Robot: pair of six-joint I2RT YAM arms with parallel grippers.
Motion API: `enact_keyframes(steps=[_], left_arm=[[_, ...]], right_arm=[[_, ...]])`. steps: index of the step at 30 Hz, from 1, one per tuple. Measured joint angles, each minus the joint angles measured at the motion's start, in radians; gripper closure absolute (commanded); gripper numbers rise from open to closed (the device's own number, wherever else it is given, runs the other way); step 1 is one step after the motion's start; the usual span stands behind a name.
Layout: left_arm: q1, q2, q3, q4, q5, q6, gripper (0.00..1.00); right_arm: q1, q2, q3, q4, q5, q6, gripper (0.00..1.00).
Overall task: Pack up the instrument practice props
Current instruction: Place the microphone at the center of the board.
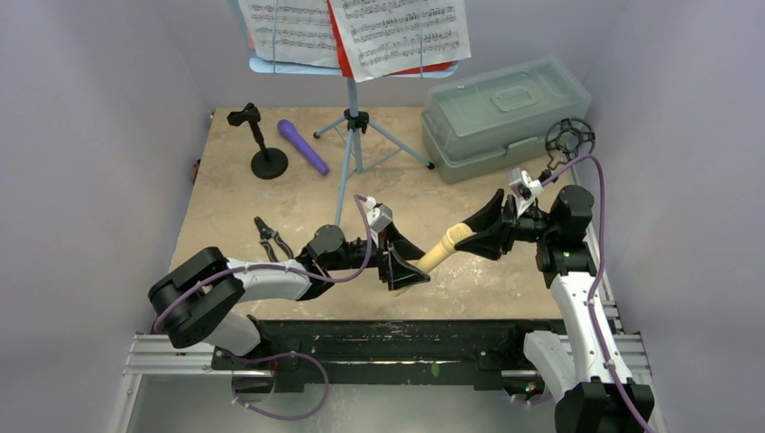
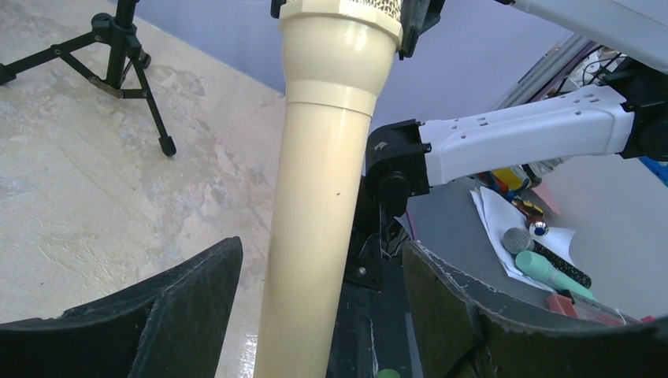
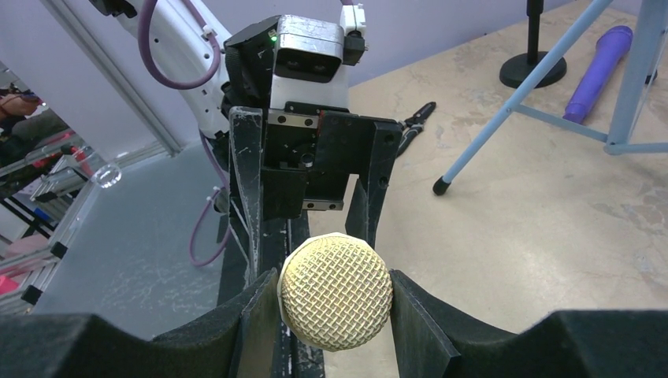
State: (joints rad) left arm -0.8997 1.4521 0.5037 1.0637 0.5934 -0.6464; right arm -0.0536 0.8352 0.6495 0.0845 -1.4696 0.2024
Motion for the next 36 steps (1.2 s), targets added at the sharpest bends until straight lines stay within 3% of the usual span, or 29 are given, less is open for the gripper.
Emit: enact_keyframes(steps=[11,13,16,17,22,25,27,36], left_arm=[[-0.014,0.036,0.046,-0.067,0.005,0.041,0.43],[-0.015,0.039,0.051,-0.08,0.004,0.048,0.56],[-0.018,0.043,0.056,-0.093,0.006,0.061,0.9],[-0.018,0.044,0.058,-0.092,0.019,0.066,1.0],[-0.024,0.046,0.062,-0.094,0.04,0.089,1.0],[-0.024,0.042,0.055,-0.093,0.023,0.084,1.0],[-0.024,0.024,0.035,-0.094,0.003,0.083,1.0],[-0.024,-0.122,-0.063,-0.152,-0.098,0.083,1.0]], right_arm=[[0.0,0.0,-0.004,0.007,0.001,0.0,1.0],[0.0,0.0,-0.004,0.007,0.001,0.0,1.0],[0.0,0.0,-0.004,0.007,0.0,0.001,0.99],[0.0,0.0,-0.004,0.006,0.001,0.006,0.9],[-0.001,0.002,-0.01,0.007,-0.008,0.018,0.27],[-0.002,0.002,-0.016,0.008,-0.005,0.014,0.05],[-0.002,0.002,-0.017,0.006,-0.001,0.005,0.01],[-0.002,0.0,-0.017,-0.036,0.043,-0.062,0.01]])
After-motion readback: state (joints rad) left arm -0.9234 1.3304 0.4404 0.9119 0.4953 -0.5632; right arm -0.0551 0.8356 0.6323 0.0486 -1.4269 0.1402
